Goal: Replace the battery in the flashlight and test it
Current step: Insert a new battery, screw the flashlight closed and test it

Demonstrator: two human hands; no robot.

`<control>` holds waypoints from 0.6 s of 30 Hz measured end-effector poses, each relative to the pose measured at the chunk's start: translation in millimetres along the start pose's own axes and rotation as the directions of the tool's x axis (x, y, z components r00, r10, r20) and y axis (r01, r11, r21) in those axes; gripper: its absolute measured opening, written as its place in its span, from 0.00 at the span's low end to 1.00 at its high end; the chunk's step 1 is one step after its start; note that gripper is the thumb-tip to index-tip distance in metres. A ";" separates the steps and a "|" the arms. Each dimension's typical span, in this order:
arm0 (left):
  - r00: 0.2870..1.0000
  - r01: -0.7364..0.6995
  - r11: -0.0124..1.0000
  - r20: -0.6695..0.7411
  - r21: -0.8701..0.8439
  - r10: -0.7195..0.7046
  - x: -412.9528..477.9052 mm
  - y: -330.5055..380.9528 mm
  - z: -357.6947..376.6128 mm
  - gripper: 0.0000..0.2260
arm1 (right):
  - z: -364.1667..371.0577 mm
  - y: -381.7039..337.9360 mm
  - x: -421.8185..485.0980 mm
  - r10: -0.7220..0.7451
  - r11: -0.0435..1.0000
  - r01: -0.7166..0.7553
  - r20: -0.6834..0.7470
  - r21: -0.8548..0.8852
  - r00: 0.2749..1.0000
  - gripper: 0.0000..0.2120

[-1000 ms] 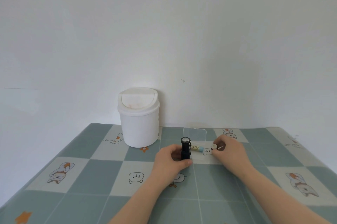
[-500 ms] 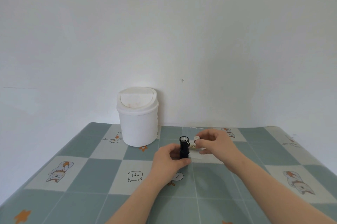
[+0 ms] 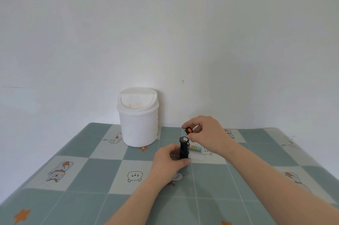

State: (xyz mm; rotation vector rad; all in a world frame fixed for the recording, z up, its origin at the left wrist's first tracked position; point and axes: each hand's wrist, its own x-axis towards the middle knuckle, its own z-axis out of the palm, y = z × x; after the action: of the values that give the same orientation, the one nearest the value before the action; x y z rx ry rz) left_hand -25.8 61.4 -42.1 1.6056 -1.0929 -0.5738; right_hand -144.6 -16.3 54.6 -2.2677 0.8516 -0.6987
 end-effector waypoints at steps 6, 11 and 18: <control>1.000 -0.014 1.000 0.005 -0.005 0.014 -1.6 1.0 -0.9 0.11 | 0.9 -8.8 0.1 -0.136 0.947 0.166 0.125 -0.277 0.983 0.13; 1.000 -0.016 1.000 0.009 -0.018 0.016 -2.8 2.7 -0.9 0.12 | 0.6 -13.0 1.2 -0.175 0.883 0.235 0.179 -0.405 0.968 0.12; 1.000 -0.022 0.999 0.006 -0.023 0.023 -3.8 4.8 -0.9 0.14 | -5.3 -16.9 -0.3 -0.160 0.851 0.243 0.211 -0.466 0.964 0.13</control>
State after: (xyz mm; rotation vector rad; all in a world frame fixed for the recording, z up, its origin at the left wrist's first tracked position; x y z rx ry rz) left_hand -28.7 65.1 -38.0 1.5703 -1.1041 -0.5753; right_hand -141.6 -7.8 69.8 -2.8590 0.7787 -0.3998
